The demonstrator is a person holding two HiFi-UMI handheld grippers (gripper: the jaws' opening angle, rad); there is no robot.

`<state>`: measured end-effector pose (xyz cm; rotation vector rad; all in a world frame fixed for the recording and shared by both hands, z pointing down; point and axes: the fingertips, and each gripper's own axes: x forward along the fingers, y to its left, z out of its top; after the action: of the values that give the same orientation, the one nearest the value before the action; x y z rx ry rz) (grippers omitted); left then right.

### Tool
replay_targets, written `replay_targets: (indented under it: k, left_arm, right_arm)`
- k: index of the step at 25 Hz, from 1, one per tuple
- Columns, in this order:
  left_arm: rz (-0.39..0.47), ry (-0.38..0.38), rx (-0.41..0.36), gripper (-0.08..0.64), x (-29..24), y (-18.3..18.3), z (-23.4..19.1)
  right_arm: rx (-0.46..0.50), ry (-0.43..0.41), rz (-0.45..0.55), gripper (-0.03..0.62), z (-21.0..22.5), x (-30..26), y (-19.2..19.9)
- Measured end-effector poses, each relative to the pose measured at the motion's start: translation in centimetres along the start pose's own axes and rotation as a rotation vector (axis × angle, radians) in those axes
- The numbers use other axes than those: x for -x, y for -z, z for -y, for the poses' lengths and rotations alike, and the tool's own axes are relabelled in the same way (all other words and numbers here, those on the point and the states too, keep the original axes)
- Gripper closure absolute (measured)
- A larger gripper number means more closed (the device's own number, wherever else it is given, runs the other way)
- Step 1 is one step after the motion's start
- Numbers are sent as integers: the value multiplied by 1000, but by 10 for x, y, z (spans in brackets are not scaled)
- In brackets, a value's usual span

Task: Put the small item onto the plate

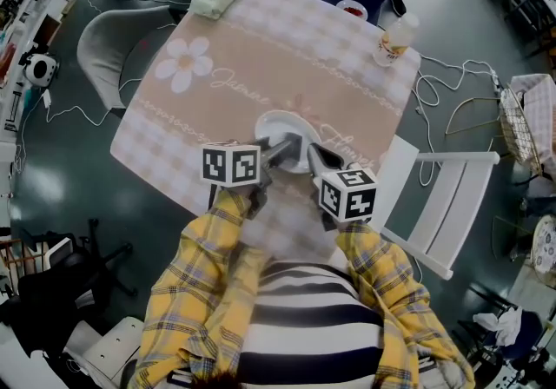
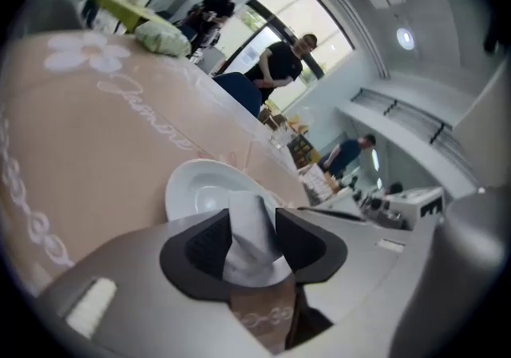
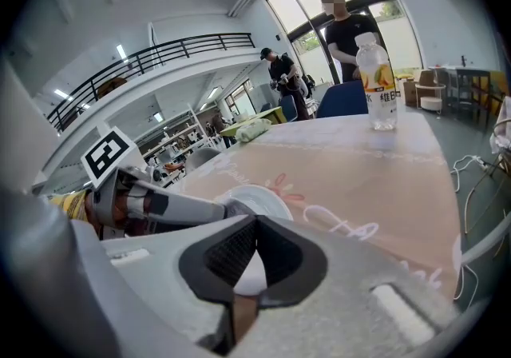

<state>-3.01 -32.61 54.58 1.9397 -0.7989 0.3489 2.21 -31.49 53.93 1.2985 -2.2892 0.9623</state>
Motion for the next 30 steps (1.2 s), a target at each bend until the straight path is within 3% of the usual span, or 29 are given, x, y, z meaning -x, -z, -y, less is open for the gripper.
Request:
replay_targets:
  k: [3,6,8,13,15,18,22,30]
  left_arm:
    - [-43,-124,-217,346,1,-2,-3]
    - [-53,-197,-347,330,0,-4,-3]
    - [-55,-205,-388,329,-2,-2,0]
    - [23,-174,-352,345,0,-5,8]
    - [80,-170,-337,407,7,-10,10]
    - [154,-192,-324,557,17,-13,10]
    - [183,-206,-324,560,24,-6,10]
    - [159,-165,-252,560,30,17,16]
  right_arm:
    - [-3,4,0,595,2,1,-1]
    - [-3,3,-4,595,2,1,0]
    - [1,1,-5,595,1,1,1]
    - [11,1,-6,595,0,3,3]
    - [15,0,-2,595,0,5,3]
    - [15,-8,6,595,-1,7,3]
    - [20,-20,1,595,-5,9,6]
    - [38,-26,-13,595,-11,14,15]
